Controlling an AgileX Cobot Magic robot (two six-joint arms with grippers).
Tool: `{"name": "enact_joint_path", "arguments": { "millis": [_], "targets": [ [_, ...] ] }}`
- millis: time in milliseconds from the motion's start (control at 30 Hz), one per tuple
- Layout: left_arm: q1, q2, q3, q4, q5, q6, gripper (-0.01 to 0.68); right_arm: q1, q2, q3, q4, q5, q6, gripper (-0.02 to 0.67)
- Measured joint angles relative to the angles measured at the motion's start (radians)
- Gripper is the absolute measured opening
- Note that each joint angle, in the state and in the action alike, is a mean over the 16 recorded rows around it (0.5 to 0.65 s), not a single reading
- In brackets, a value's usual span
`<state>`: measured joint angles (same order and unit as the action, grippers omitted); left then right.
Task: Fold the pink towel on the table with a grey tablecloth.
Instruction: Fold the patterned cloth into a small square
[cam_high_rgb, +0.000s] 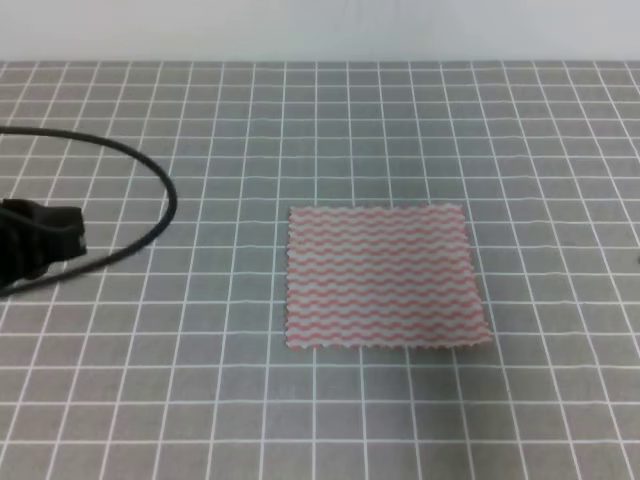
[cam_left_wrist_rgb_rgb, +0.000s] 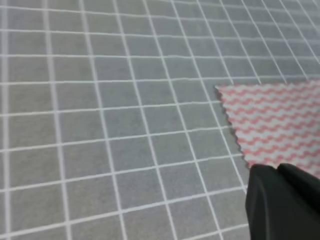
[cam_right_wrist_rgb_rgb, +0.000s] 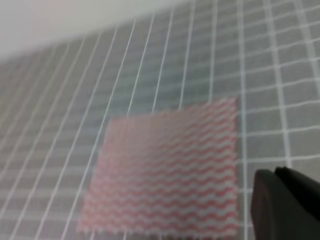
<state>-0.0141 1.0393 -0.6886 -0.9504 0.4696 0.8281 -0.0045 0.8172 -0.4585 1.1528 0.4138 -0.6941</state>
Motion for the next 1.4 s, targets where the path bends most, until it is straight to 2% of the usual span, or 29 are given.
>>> {"name": "enact_joint_path", "arguments": {
  "millis": [100, 200, 500, 667, 733, 933, 1167, 1400],
  "targets": [
    [-0.029, 0.069, -0.039, 0.001, 0.003, 0.028, 0.0, 0.022, 0.138, -0.103, -0.119, 0.102, 0.017, -0.017],
    [-0.071, 0.128, -0.067, 0.002, -0.019, 0.043, 0.0, 0.067, 0.276, -0.199, -0.263, 0.166, 0.098, -0.017],
    [-0.217, 0.247, -0.084, 0.007, -0.136, 0.055, 0.0, 0.273, 0.594, -0.407, -0.792, 0.253, 0.515, -0.017],
    [-0.261, 0.294, -0.084, 0.006, -0.172, 0.055, 0.0, 0.356, 0.697, -0.476, -0.978, 0.267, 0.693, -0.003],
    [-0.268, 0.307, -0.084, 0.005, -0.176, 0.055, -0.001, 0.373, 0.726, -0.496, -1.017, 0.272, 0.739, 0.037],
    [-0.275, 0.321, -0.084, 0.001, -0.174, 0.055, 0.0, 0.372, 0.788, -0.526, -0.996, 0.259, 0.797, 0.147],
    [-0.275, 0.324, -0.084, 0.001, -0.167, 0.055, 0.0, 0.319, 0.84, -0.532, -0.867, 0.219, 0.777, 0.266],
    [-0.275, 0.326, -0.084, 0.001, -0.162, 0.055, 0.0, 0.258, 0.879, -0.533, -0.653, 0.21, 0.642, 0.27]
  ]
}}
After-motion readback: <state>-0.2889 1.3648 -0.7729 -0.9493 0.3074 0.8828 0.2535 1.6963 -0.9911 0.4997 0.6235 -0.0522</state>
